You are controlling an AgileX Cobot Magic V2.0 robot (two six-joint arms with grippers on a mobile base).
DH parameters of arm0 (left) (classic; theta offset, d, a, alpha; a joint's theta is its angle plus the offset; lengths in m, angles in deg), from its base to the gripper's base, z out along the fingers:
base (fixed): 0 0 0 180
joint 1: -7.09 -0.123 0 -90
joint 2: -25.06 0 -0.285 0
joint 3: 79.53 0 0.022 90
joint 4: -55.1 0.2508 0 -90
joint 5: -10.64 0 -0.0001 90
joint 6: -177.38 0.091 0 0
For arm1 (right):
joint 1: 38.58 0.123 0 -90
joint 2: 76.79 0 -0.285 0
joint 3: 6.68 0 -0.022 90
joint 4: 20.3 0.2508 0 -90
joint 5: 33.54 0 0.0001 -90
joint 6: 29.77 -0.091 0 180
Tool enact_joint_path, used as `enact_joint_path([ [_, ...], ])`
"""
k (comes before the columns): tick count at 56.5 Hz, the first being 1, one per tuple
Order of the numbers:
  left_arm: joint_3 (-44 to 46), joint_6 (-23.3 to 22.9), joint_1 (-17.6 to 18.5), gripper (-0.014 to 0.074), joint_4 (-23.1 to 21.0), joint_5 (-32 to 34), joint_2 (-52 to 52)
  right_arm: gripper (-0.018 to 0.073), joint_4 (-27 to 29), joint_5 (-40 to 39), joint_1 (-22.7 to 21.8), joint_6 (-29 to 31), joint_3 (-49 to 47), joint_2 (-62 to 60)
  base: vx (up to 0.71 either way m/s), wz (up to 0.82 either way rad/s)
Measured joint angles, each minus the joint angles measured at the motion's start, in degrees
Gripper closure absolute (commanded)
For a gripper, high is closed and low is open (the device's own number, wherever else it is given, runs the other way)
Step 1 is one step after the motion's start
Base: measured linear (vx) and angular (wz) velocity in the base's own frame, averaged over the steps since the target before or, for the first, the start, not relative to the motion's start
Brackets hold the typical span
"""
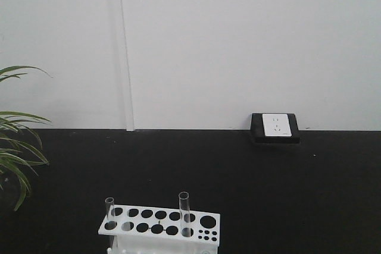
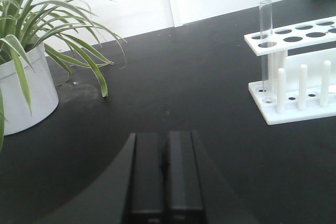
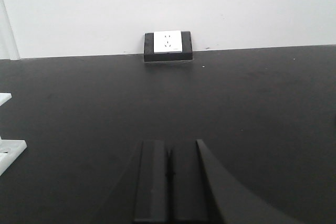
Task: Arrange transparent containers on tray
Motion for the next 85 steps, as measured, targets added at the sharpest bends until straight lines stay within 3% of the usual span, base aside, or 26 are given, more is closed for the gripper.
enact_joint_path([
  [59, 0.0, 0.0, 0.0, 0.0603, -0.14, 0.13, 0.0, 0.0571, 0.0, 0.0, 0.0, -0.09, 0.0, 0.0, 0.0, 0.0],
  [70, 0.0, 0.0, 0.0, 0.0603, -5.14, 3.27, 0.0, 0.0571, 0.18, -1.94, 0.0, -1.09, 0.0, 0.0, 0.0, 0.0],
  [80, 0.0, 0.0, 0.0, 0.0603, -6.31, 6.82, 0.0, 0.0571, 0.18, -7.55, 0.0, -1.09, 0.05, 0.0, 0.0, 0.0],
  [85, -0.1, -0.43, 0.0, 0.0603, -6.8, 11.97, 0.0, 0.0571, 0.18, -12.47, 0.0, -1.09, 0.05, 0.0, 0.0, 0.0],
])
